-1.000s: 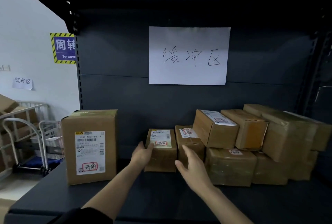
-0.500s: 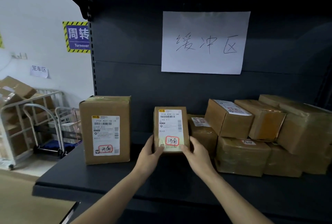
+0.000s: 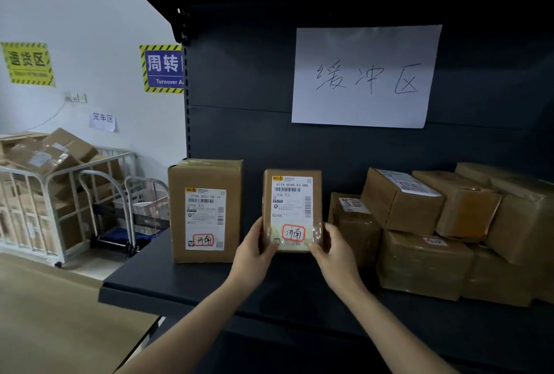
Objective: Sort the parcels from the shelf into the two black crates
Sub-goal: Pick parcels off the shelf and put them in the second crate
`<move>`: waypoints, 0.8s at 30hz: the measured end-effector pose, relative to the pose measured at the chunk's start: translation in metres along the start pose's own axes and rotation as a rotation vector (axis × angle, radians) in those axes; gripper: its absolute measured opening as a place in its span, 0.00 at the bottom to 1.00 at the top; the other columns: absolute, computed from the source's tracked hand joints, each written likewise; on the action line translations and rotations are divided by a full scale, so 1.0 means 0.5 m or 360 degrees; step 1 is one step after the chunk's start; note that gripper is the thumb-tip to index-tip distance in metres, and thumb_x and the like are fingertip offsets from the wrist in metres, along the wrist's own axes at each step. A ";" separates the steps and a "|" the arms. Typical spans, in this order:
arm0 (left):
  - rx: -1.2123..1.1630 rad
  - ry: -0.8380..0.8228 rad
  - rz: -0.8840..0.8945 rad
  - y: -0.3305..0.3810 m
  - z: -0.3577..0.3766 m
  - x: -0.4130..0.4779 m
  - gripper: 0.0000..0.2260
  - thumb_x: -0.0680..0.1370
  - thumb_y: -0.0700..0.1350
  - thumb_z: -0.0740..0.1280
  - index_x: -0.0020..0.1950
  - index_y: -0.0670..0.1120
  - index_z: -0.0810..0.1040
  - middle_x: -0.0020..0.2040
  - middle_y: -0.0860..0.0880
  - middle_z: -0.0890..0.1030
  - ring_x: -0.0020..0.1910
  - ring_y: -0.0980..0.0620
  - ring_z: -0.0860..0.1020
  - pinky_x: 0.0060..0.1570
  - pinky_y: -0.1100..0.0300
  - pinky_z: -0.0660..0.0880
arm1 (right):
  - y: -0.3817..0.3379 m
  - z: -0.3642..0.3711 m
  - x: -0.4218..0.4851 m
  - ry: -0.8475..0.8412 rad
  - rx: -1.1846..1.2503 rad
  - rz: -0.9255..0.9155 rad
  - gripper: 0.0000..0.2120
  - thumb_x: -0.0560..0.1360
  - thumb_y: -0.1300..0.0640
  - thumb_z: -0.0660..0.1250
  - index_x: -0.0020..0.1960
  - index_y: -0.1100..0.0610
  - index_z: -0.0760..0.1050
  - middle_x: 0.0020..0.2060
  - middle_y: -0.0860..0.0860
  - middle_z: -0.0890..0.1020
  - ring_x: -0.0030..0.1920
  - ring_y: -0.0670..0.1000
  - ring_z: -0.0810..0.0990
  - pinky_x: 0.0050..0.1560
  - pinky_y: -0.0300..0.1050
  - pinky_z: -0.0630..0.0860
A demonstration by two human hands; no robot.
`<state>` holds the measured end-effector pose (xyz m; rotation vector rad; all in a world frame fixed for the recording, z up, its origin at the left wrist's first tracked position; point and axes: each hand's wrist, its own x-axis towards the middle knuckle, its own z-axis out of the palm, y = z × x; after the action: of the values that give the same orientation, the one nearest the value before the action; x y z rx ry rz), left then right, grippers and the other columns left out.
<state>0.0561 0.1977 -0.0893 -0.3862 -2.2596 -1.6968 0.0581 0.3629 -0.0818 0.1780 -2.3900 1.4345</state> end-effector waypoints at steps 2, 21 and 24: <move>0.0096 -0.0005 -0.0064 -0.015 0.000 -0.006 0.23 0.77 0.35 0.64 0.70 0.50 0.64 0.57 0.58 0.75 0.61 0.58 0.74 0.57 0.66 0.71 | 0.014 0.012 -0.005 -0.0020 -0.0030 0.0035 0.23 0.75 0.60 0.66 0.69 0.56 0.64 0.63 0.52 0.75 0.64 0.49 0.73 0.64 0.48 0.72; 0.0514 0.0540 -0.0367 -0.110 -0.255 -0.043 0.11 0.72 0.39 0.71 0.51 0.46 0.72 0.42 0.53 0.78 0.47 0.49 0.79 0.42 0.63 0.72 | 0.043 0.141 0.050 -0.0151 -0.0057 0.0112 0.28 0.74 0.63 0.66 0.71 0.56 0.61 0.65 0.53 0.73 0.67 0.52 0.70 0.64 0.43 0.67; 0.0599 0.0504 -0.0472 -0.134 -0.290 -0.024 0.23 0.71 0.41 0.73 0.63 0.42 0.68 0.55 0.44 0.77 0.56 0.47 0.75 0.52 0.58 0.72 | 0.045 0.150 0.067 -0.0175 -0.0053 0.0140 0.27 0.75 0.63 0.65 0.71 0.56 0.61 0.66 0.54 0.73 0.67 0.52 0.70 0.65 0.45 0.67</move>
<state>0.0517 0.0396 -0.1147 0.2936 -2.3998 -1.2891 0.0033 0.3103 -0.1206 0.1484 -2.5377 1.4577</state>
